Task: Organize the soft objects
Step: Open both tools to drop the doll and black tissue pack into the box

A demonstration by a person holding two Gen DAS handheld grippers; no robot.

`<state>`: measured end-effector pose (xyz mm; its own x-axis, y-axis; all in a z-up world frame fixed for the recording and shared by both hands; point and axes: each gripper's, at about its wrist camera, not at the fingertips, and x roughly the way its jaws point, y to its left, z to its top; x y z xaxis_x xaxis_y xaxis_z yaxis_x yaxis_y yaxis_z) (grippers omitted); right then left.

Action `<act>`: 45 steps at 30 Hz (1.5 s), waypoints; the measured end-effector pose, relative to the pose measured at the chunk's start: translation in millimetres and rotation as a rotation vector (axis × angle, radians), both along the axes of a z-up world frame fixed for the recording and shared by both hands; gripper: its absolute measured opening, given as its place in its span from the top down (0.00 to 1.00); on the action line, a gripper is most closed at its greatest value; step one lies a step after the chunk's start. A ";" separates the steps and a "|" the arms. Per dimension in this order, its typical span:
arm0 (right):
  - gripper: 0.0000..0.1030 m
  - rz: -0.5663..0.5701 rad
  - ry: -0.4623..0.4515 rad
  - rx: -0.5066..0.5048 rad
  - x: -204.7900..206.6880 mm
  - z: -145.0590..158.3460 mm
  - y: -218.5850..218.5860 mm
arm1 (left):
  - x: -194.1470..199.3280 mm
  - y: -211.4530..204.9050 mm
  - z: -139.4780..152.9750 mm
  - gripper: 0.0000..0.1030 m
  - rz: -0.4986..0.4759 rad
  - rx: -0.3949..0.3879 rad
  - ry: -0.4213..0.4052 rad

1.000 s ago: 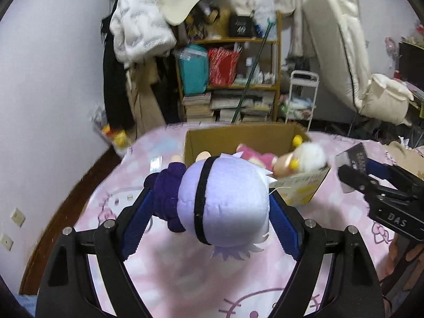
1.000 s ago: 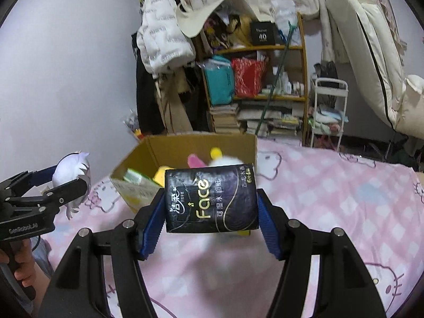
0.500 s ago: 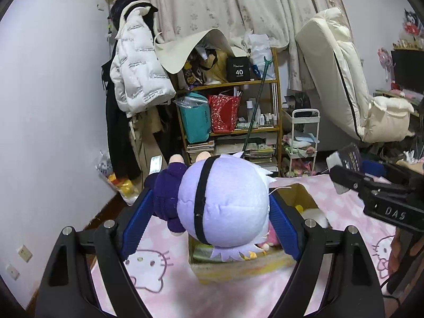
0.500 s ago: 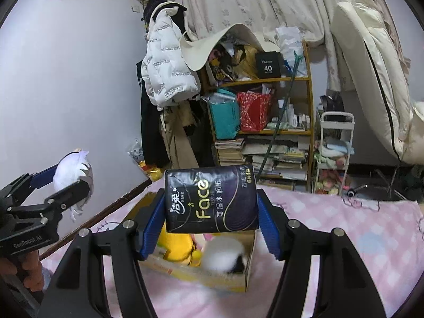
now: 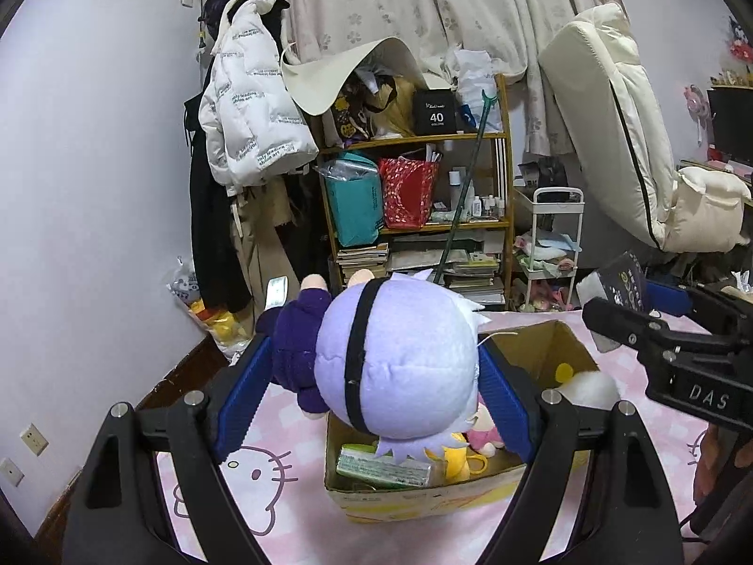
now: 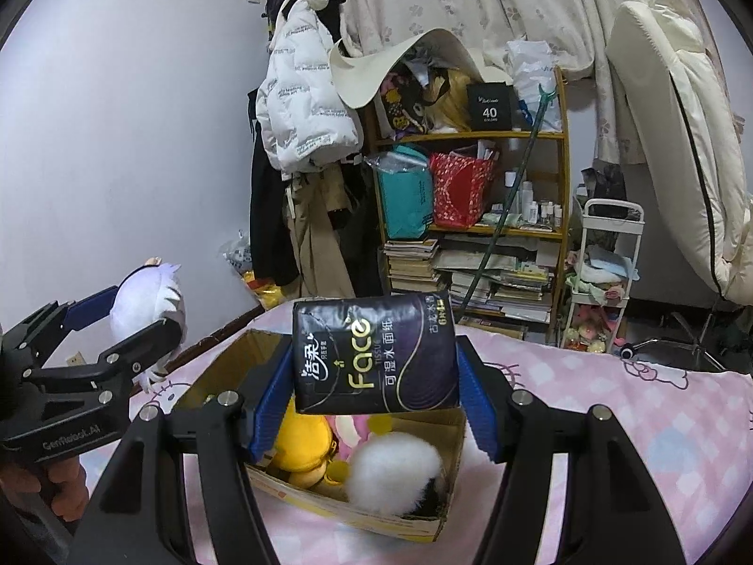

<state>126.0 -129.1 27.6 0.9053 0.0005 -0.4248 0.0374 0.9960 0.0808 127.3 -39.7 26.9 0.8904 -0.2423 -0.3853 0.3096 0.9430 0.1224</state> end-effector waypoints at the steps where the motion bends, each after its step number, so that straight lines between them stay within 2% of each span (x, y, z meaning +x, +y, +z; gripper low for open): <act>1: 0.33 0.002 0.006 0.004 2.2 -2.3 0.0 | 1.9 0.4 -1.2 0.19 0.001 -0.002 -0.001; 6: 0.33 0.008 0.008 0.017 7.5 -8.2 -2.6 | 9.7 1.9 -7.2 0.19 0.004 -0.015 -0.002; 11: 0.33 0.010 0.022 0.030 13.9 -16.2 -6.0 | 22.4 1.0 -14.6 0.19 -0.013 -0.024 0.030; 23: 0.33 0.035 0.091 0.076 29.4 -44.3 -14.9 | 41.4 -7.3 -37.5 0.18 -0.048 0.011 0.107; 27: 0.33 0.050 0.127 0.126 34.1 -52.1 -18.0 | 43.1 -10.4 -37.8 0.15 -0.033 0.013 0.109; 29: 0.33 0.050 0.134 0.116 34.6 -53.6 -17.8 | 40.9 -10.5 -37.1 0.14 -0.035 0.016 0.102; 32: 0.32 0.049 0.141 0.119 35.7 -55.1 -19.4 | 36.9 -10.0 -37.4 0.06 -0.034 0.024 0.094; 34: 0.30 0.056 0.147 0.125 35.8 -55.3 -18.8 | 34.3 -8.8 -37.6 0.05 -0.025 0.031 0.090; 36: 0.19 0.052 0.148 0.115 34.7 -54.2 -17.5 | 31.7 -7.4 -38.4 0.05 -0.019 0.037 0.097; 41: 0.16 0.040 0.136 0.088 31.4 -47.6 -15.1 | 21.3 -2.1 -38.3 0.05 -0.003 0.063 0.094; 45: 0.07 0.026 0.117 0.082 22.0 -38.3 -15.1 | 8.4 6.7 -33.8 0.05 0.021 0.071 0.083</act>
